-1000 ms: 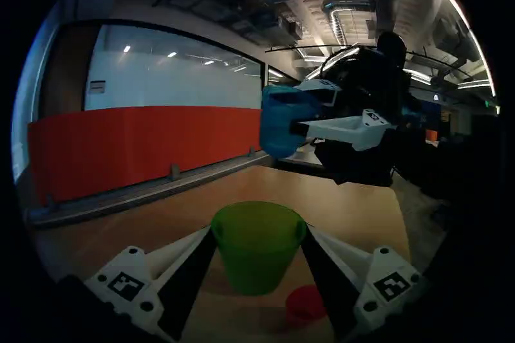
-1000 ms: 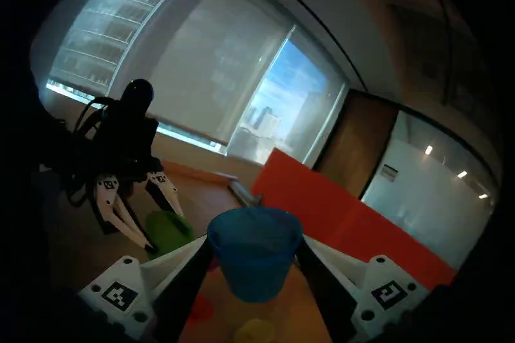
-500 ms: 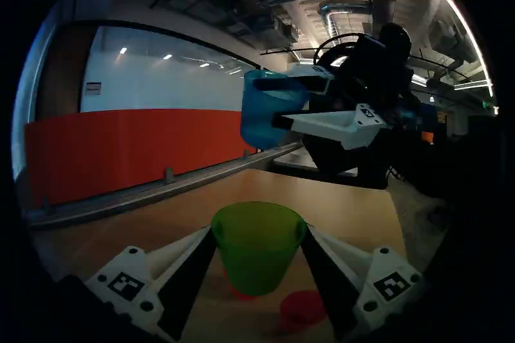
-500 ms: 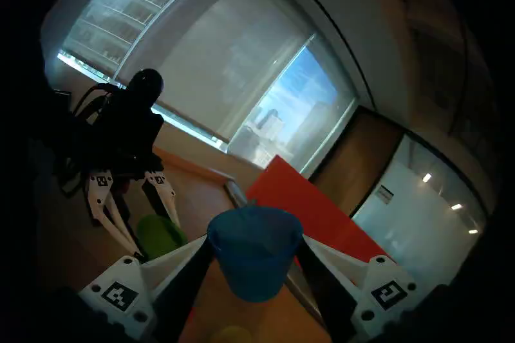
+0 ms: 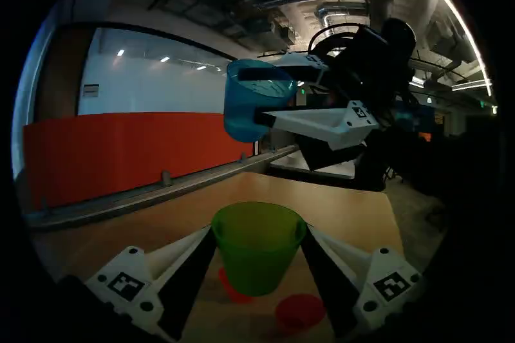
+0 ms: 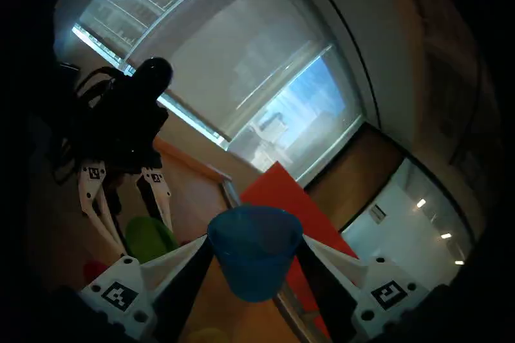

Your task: Pour water

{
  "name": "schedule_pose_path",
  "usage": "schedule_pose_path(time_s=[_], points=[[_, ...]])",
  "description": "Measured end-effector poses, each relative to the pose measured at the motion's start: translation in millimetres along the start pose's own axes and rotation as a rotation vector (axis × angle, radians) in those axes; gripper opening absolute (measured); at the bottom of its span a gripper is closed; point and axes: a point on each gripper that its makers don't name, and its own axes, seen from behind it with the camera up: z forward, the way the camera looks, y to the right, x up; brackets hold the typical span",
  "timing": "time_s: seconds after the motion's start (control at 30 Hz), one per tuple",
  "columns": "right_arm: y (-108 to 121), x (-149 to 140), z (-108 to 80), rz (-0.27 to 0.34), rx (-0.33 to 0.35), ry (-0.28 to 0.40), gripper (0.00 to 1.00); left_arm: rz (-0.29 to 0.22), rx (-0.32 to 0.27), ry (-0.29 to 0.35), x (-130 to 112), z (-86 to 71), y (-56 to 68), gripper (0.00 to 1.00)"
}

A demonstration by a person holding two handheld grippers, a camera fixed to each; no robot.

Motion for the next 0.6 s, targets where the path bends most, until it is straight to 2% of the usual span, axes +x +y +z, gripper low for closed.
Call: schedule_pose_path(time_s=[0.6], points=[[1.7, 8.5, 10.9, -0.146, -0.004, -0.029, 0.9, -0.01, -0.019, 0.015, 2.0, 0.5, 6.8, 0.88]])
